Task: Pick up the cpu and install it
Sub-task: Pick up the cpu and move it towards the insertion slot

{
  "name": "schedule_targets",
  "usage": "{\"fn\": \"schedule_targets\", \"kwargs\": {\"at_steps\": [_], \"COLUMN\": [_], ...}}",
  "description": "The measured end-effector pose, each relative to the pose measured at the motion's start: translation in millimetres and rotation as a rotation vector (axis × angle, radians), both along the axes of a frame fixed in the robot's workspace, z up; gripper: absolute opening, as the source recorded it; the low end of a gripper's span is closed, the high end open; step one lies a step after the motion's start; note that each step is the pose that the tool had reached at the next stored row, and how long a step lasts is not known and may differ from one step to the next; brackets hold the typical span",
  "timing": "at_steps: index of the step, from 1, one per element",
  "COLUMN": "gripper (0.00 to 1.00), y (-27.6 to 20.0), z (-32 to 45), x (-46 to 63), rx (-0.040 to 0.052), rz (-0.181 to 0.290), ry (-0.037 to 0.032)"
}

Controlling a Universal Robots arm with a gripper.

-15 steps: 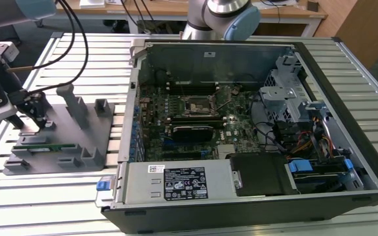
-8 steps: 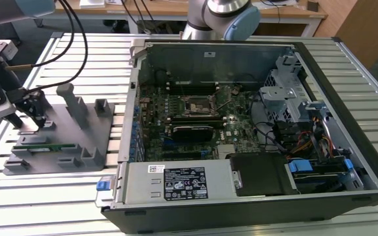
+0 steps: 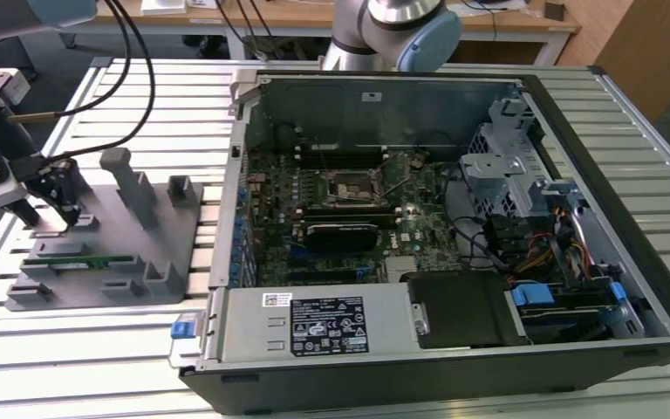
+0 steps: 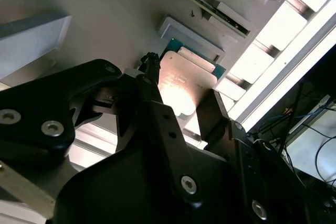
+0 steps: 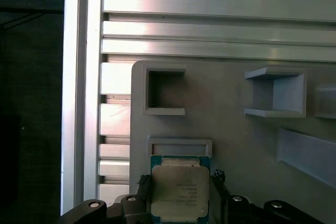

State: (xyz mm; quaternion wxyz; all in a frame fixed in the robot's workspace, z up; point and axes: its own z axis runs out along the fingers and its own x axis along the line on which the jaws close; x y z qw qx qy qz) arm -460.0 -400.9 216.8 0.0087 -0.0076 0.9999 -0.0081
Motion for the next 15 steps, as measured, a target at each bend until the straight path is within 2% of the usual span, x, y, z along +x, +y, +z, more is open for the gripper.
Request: {"fn": "schedule_targets", "kwargs": {"at_steps": [15], "gripper": [0.53], "y": [0.7], "z": [5.4], "x": [0.0], "rx": [0.0], "rz": [0.0], "ry": [0.0]}}
